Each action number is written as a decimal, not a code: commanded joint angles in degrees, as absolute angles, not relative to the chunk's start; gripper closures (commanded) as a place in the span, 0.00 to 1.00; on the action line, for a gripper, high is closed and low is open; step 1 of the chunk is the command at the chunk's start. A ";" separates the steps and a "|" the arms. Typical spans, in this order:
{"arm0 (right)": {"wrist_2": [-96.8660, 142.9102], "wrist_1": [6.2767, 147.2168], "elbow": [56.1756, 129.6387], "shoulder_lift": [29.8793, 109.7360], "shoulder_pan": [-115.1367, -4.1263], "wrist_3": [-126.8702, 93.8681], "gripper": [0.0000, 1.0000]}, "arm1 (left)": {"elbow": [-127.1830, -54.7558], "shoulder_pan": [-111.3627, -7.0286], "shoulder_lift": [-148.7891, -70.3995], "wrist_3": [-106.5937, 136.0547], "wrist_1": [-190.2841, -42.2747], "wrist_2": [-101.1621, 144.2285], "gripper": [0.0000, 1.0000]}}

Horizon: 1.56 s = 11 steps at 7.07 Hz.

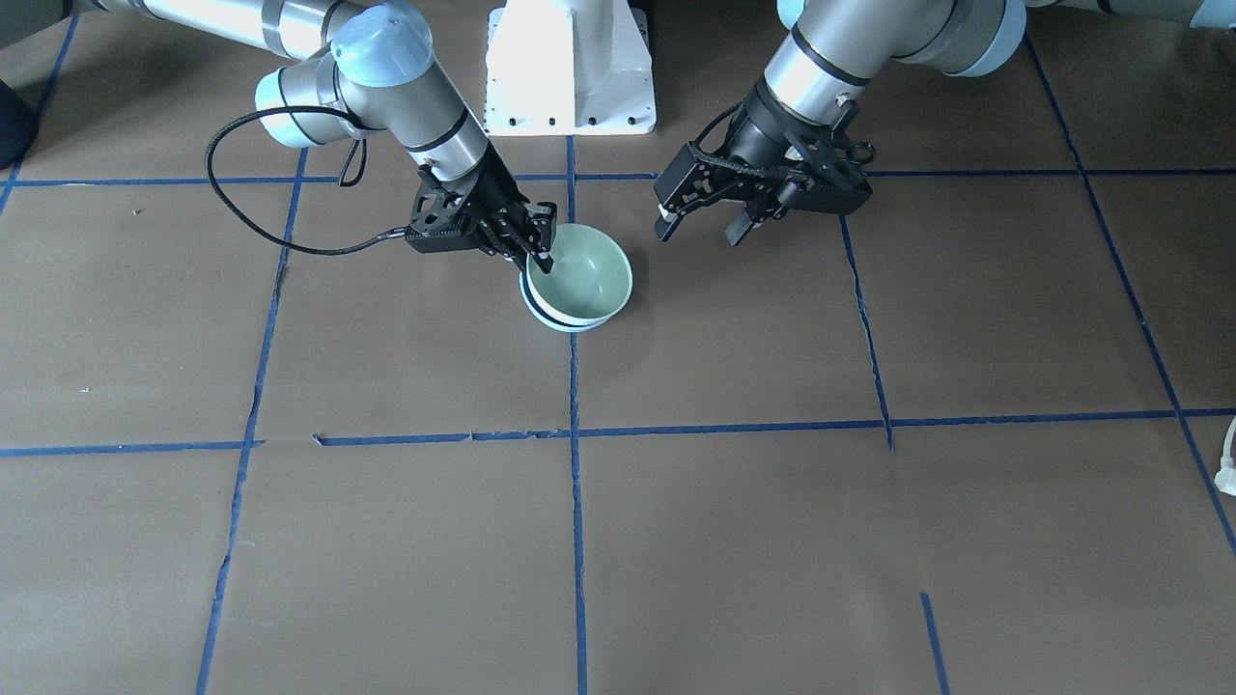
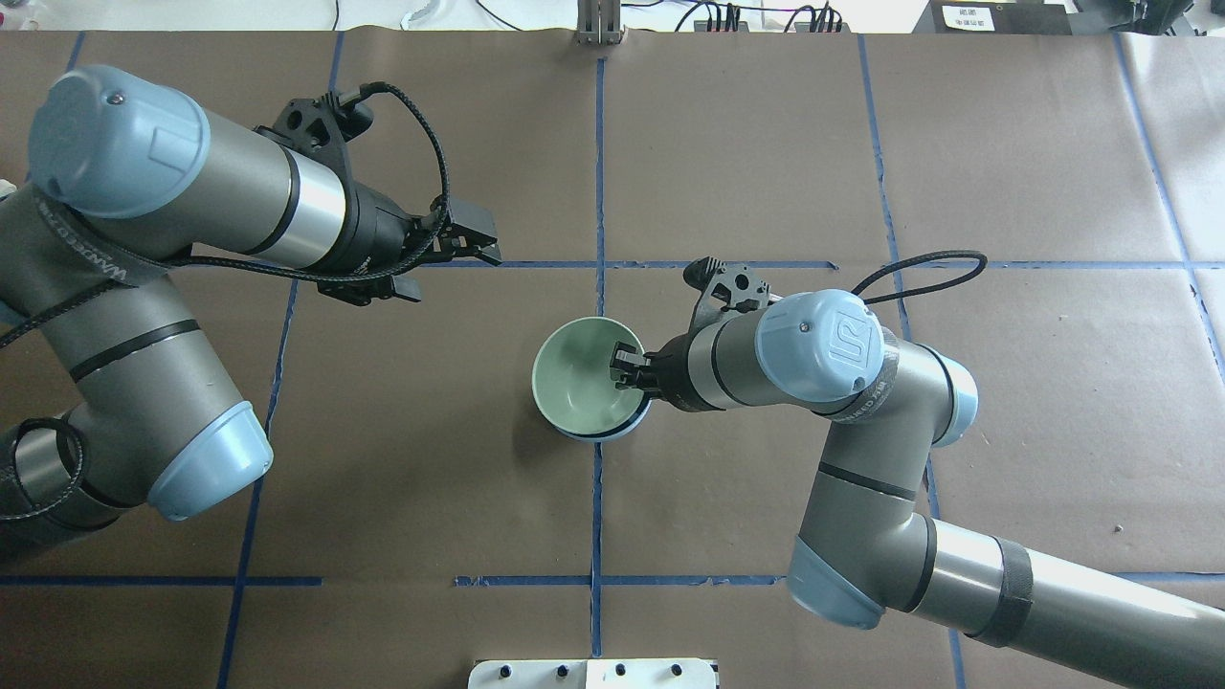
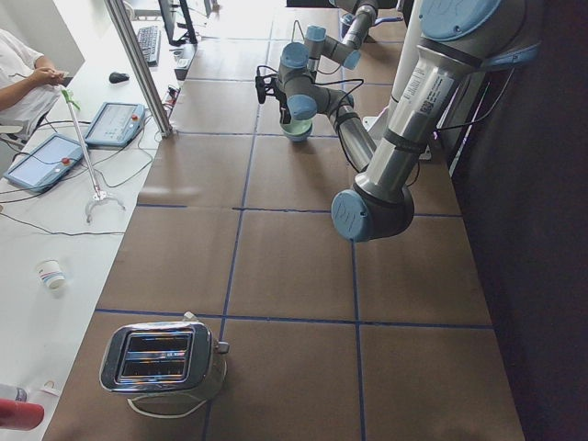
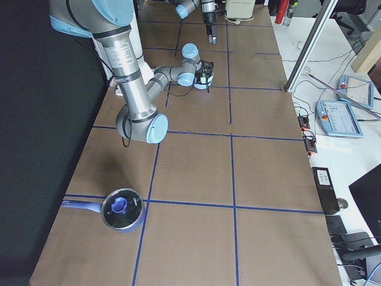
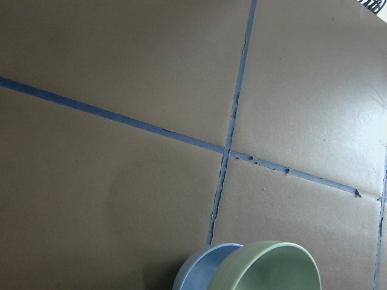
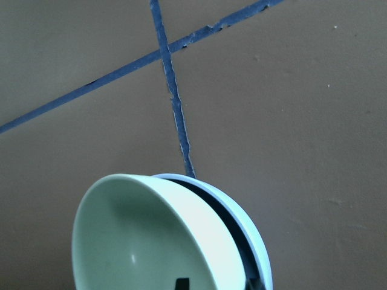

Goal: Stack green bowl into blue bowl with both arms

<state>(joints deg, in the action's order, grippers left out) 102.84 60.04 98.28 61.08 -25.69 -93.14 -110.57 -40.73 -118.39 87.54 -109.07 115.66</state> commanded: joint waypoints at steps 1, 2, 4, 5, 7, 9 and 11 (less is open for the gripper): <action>107.01 60.20 100.96 62.22 -27.84 -93.08 0.00 | -110.48 -40.69 -118.39 87.54 -109.07 115.66 0.00; 111.75 60.47 104.81 65.71 -32.12 -93.08 0.00 | -110.48 -40.78 -118.21 87.37 -109.07 115.75 0.01; 127.79 60.47 108.02 74.85 -48.60 -88.72 0.00 | -110.65 -40.96 -114.54 80.91 -108.90 118.45 0.01; 131.88 60.56 107.67 80.28 -54.78 -78.07 0.00 | -110.05 -43.05 -112.87 74.77 -108.29 121.96 0.01; 132.89 64.82 104.70 87.17 -64.46 -53.21 0.00 | -106.81 -46.91 -107.52 58.38 -105.58 122.78 0.01; 132.28 78.86 98.56 87.02 -75.95 -21.62 0.00 | -107.57 -58.55 -102.07 37.09 -93.57 122.61 0.01; 132.72 83.57 88.82 86.83 -88.20 2.19 0.00 | -108.97 -68.05 -95.56 23.98 -92.56 126.53 0.01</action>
<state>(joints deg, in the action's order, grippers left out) 132.74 80.36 94.59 86.81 -81.21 -12.68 -107.95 -61.20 -99.09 33.04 -94.36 123.78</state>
